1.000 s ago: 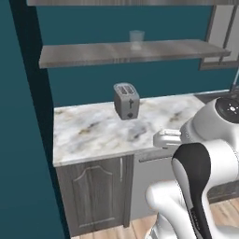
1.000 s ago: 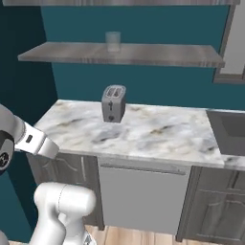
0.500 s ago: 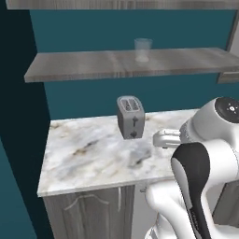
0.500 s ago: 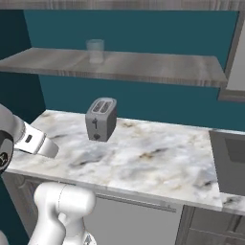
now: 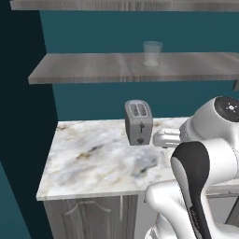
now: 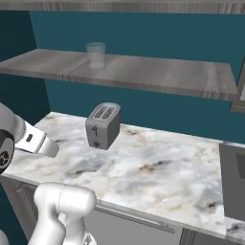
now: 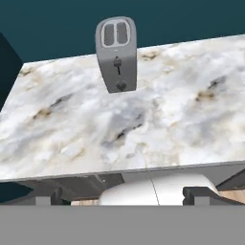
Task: There is a bowl on the dining counter. Grab a lemon wedge from the fridge and place it in the bowl. Then get the liquor bottle and glass cup from the cabinet and place them next to the bowl.
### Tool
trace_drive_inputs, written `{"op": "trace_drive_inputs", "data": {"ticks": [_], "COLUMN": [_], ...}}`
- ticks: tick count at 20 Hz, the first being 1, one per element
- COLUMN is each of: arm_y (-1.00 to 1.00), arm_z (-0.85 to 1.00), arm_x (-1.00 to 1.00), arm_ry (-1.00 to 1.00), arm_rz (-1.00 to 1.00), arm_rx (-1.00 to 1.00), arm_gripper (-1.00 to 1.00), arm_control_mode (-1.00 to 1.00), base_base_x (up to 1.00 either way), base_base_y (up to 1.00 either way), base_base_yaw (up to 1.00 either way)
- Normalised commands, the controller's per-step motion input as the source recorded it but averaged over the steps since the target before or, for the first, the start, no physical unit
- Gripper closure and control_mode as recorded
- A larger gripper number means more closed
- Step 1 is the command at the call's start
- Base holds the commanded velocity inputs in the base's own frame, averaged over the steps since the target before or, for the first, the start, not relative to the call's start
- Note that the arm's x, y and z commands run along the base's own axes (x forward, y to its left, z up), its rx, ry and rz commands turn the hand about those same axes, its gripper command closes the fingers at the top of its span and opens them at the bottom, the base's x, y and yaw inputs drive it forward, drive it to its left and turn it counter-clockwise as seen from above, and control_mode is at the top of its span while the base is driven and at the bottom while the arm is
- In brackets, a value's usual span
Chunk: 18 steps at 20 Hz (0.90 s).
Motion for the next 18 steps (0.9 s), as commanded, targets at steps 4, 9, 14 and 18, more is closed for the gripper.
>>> {"op": "trace_drive_inputs", "data": {"ticks": [4, 9, 14, 18], "arm_y": [-0.30, -0.10, 0.00, -0.01], "arm_z": [0.14, 0.35, 0.46, 0.36], "arm_x": [0.58, 0.21, 0.00, -0.01], "arm_ry": [-0.06, -0.19, -0.27, -0.27], "arm_rz": [0.34, 0.41, 0.45, 0.41], "arm_rx": [0.01, -0.03, -0.21, -0.31], "arm_gripper": [-1.00, -1.00, -1.00, -1.00], "arm_control_mode": [-1.00, -1.00, -1.00, -1.00], "base_base_x": [0.00, 0.00, 0.00, 0.00], "base_base_y": [0.00, 0.00, 0.00, 0.00], "base_base_yaw": [0.00, 0.00, 0.00, 0.00]}}
